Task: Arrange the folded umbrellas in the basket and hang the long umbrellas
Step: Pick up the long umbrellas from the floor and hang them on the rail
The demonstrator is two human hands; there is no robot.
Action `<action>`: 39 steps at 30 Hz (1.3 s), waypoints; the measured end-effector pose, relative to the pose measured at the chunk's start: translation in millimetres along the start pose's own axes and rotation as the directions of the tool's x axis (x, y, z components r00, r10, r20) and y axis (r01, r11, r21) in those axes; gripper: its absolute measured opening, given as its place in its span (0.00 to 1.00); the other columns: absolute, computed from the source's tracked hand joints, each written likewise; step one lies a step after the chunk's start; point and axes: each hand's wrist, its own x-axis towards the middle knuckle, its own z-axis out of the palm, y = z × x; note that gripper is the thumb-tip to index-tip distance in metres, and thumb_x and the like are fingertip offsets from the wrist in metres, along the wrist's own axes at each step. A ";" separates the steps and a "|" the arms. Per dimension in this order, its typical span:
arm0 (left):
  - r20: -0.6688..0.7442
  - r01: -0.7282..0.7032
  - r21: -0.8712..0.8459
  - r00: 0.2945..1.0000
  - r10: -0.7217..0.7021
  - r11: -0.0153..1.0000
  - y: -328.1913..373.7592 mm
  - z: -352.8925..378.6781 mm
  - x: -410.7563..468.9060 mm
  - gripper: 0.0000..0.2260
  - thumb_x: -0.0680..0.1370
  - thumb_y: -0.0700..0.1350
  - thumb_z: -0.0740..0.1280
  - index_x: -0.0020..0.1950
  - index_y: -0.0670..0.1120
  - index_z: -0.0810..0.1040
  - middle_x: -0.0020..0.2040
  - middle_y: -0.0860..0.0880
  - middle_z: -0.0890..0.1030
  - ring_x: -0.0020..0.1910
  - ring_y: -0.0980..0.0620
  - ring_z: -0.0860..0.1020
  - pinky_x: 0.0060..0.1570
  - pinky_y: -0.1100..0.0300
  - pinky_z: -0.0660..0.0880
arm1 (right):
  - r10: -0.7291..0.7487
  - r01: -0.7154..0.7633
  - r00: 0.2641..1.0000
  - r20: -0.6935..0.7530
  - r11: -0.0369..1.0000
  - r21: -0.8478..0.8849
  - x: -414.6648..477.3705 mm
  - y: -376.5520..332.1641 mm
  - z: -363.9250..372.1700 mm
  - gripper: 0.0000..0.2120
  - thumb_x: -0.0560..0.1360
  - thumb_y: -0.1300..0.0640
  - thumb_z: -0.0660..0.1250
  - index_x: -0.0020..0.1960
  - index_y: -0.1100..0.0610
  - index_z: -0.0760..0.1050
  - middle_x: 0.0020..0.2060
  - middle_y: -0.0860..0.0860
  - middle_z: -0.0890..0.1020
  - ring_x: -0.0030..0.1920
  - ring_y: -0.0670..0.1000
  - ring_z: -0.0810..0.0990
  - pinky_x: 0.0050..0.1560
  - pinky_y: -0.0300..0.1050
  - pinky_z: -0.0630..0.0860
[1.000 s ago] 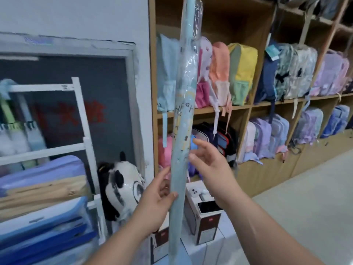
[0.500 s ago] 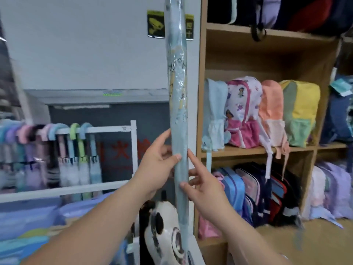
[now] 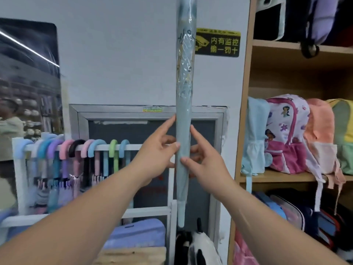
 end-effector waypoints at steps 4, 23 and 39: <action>0.012 -0.046 0.005 0.999 0.046 0.999 -5.6 -56.9 29.2 0.31 0.82 0.38 0.64 0.75 0.71 0.62 0.51 0.51 0.85 0.52 0.50 0.84 0.45 0.41 0.83 | 0.006 -0.008 0.999 -0.048 0.999 -0.039 47.8 -13.9 46.9 0.38 0.76 0.61 0.71 0.75 0.31 0.59 0.47 0.53 0.81 0.45 0.53 0.83 0.43 0.45 0.83; -0.067 -0.132 0.072 0.988 0.137 0.989 20.4 -158.7 163.8 0.35 0.81 0.34 0.62 0.76 0.69 0.60 0.52 0.42 0.81 0.49 0.47 0.84 0.41 0.46 0.84 | -0.049 0.034 0.987 -0.153 0.995 -0.095 220.3 -51.8 104.4 0.38 0.77 0.62 0.69 0.76 0.32 0.57 0.48 0.54 0.79 0.44 0.53 0.85 0.43 0.50 0.85; -0.160 -0.085 0.041 0.983 0.091 0.996 -56.4 -158.0 177.7 0.35 0.80 0.37 0.64 0.72 0.75 0.60 0.50 0.48 0.83 0.48 0.48 0.84 0.47 0.48 0.84 | -0.081 0.058 0.991 -0.104 0.977 -0.204 230.4 20.7 135.1 0.37 0.79 0.59 0.66 0.74 0.28 0.53 0.46 0.47 0.78 0.40 0.48 0.81 0.49 0.53 0.83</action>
